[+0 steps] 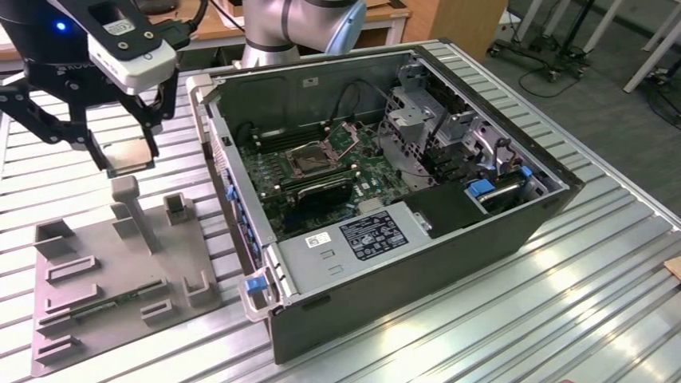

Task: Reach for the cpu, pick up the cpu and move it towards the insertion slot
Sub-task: 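Pick up the cpu and move it towards the insertion slot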

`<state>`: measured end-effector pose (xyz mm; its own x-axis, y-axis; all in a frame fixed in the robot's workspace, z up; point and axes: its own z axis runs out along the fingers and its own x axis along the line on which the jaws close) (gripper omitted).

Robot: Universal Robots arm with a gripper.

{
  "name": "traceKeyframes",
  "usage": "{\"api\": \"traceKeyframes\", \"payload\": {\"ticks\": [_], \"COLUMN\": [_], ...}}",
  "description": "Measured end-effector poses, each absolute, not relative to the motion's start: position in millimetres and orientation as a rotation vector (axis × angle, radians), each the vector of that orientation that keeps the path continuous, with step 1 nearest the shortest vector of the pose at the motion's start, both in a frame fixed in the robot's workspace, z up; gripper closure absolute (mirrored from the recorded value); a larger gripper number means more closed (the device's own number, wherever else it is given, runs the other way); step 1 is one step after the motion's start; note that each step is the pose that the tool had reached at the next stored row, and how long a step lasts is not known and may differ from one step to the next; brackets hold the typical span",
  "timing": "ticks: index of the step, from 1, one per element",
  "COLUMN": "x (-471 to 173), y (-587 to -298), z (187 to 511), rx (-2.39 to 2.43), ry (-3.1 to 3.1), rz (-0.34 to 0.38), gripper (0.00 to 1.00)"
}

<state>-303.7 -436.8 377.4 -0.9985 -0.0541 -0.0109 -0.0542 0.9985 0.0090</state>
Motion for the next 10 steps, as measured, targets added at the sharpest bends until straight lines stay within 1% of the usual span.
{"api": "traceKeyframes", "payload": {"ticks": [10], "x": [-297.7], "y": [-436.8], "z": [377.4], "rx": [-0.085], "ry": [3.130], "rz": [0.015], "gripper": [0.46]}}
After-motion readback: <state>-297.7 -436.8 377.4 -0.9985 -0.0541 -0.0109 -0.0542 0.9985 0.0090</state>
